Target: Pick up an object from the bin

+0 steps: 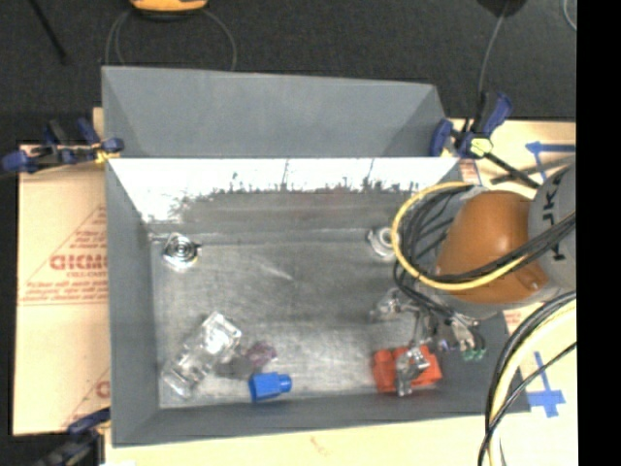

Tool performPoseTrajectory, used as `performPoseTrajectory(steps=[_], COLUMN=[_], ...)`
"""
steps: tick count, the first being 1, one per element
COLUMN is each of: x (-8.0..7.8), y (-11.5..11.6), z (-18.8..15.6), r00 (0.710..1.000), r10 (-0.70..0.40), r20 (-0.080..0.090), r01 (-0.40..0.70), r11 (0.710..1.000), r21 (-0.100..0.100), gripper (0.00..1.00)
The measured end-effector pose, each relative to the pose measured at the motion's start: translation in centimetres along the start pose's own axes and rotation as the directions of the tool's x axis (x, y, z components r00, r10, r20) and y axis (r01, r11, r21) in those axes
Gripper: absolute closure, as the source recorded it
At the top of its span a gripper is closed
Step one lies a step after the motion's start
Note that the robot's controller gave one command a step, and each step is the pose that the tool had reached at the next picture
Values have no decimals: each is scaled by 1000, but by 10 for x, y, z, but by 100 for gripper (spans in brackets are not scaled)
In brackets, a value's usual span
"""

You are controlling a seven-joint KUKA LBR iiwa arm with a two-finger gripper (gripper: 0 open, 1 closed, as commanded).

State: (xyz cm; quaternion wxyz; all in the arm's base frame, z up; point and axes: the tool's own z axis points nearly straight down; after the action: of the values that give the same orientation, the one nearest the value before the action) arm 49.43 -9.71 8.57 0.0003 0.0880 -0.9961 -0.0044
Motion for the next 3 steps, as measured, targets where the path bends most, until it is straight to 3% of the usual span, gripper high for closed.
performPoseTrajectory(steps=[1,2,3], x=[4,2,3], y=[-1,13,13], z=[0,-165,-161], r00=[1000,971,971], r10=[-4,-240,-237], r20=[-18,6,1], r01=[4,240,237], r11=[1000,971,971], r21=[-1,14,9], gripper=[100,100,0])
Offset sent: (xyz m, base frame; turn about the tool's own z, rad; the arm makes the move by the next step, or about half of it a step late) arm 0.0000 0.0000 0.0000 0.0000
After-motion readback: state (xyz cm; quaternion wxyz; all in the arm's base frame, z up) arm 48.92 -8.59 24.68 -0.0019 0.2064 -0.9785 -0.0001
